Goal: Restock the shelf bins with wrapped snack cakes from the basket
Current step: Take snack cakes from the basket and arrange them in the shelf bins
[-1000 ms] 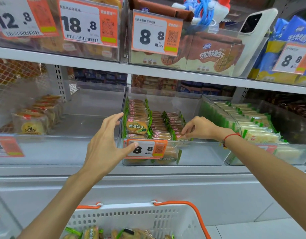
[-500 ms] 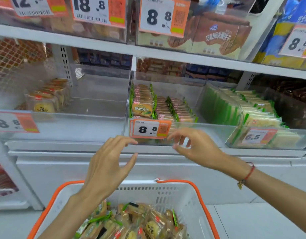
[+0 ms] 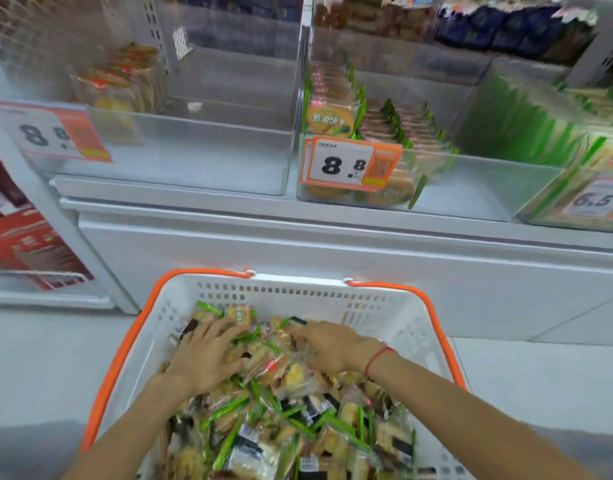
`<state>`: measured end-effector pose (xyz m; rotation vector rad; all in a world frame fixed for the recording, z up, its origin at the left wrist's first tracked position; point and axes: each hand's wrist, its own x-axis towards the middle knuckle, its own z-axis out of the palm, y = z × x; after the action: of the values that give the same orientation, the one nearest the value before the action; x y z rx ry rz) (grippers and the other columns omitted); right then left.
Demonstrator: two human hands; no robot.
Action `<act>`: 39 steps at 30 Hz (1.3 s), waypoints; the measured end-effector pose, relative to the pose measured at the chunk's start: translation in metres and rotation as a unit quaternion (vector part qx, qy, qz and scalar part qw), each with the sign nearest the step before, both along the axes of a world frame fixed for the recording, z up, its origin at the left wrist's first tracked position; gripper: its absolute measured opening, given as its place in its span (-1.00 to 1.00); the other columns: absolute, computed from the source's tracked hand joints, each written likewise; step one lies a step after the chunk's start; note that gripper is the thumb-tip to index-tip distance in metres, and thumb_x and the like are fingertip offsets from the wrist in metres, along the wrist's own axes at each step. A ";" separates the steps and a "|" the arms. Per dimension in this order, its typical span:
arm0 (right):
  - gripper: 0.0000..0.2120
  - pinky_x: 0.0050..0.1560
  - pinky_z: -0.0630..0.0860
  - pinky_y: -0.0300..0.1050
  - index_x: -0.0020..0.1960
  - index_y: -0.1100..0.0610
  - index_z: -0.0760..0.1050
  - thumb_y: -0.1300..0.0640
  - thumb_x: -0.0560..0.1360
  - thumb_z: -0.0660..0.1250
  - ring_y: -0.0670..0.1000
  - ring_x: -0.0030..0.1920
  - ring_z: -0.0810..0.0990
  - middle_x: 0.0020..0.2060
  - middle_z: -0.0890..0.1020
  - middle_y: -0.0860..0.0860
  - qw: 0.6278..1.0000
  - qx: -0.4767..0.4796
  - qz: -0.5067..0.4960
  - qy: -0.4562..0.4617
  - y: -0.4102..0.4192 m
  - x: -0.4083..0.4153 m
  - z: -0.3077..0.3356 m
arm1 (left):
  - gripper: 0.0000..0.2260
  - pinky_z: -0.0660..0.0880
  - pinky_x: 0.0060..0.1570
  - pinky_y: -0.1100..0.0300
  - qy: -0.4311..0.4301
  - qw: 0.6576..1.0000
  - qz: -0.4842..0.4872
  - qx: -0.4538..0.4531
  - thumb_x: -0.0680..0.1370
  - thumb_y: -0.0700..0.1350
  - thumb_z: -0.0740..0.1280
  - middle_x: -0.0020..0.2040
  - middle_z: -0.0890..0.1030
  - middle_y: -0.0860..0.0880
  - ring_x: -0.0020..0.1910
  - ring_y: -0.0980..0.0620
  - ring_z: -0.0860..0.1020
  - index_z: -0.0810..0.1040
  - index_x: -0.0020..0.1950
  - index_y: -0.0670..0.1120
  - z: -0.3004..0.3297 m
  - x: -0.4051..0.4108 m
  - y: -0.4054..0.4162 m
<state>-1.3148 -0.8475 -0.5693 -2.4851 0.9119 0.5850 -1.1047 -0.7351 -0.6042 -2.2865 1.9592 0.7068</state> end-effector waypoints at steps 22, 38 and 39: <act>-0.60 0.21 0.39 -0.02 0.29 0.02 0.51 0.00 0.47 0.39 0.05 0.17 0.38 0.09 0.49 0.02 0.984 -0.054 0.014 -0.167 0.042 0.045 -0.035 | -0.92 0.35 0.18 0.19 0.173 0.982 0.069 0.018 0.54 -0.08 0.37 0.09 0.47 0.03 0.16 0.04 0.45 0.62 -0.01 -0.04 0.017 0.027 -0.014; -0.71 0.05 0.51 -0.14 0.27 0.10 0.52 0.04 0.59 0.26 -0.05 0.02 0.58 0.12 0.63 0.12 0.920 0.223 -0.192 -0.258 -0.041 -0.047 0.137 | -0.83 0.43 -0.21 0.50 0.491 0.853 0.119 -0.131 0.52 -0.14 0.38 -0.11 0.65 -0.01 -0.18 0.22 0.63 0.54 0.09 -0.13 0.144 -0.057 -0.054; -0.71 0.05 0.51 -0.14 0.27 0.11 0.53 0.04 0.60 0.26 -0.06 0.01 0.58 0.11 0.64 0.10 0.916 0.222 -0.192 -0.273 -0.043 -0.050 0.146 | -0.83 0.44 -0.20 0.48 0.499 0.845 0.118 -0.152 0.52 -0.16 0.39 -0.11 0.65 -0.02 -0.17 0.16 0.63 0.54 0.08 -0.14 0.151 -0.060 -0.057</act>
<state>-1.3645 -0.8900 -0.4231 -1.8363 0.8813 -0.0472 -1.1651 -0.7918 -0.4534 -2.6422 2.2225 2.1009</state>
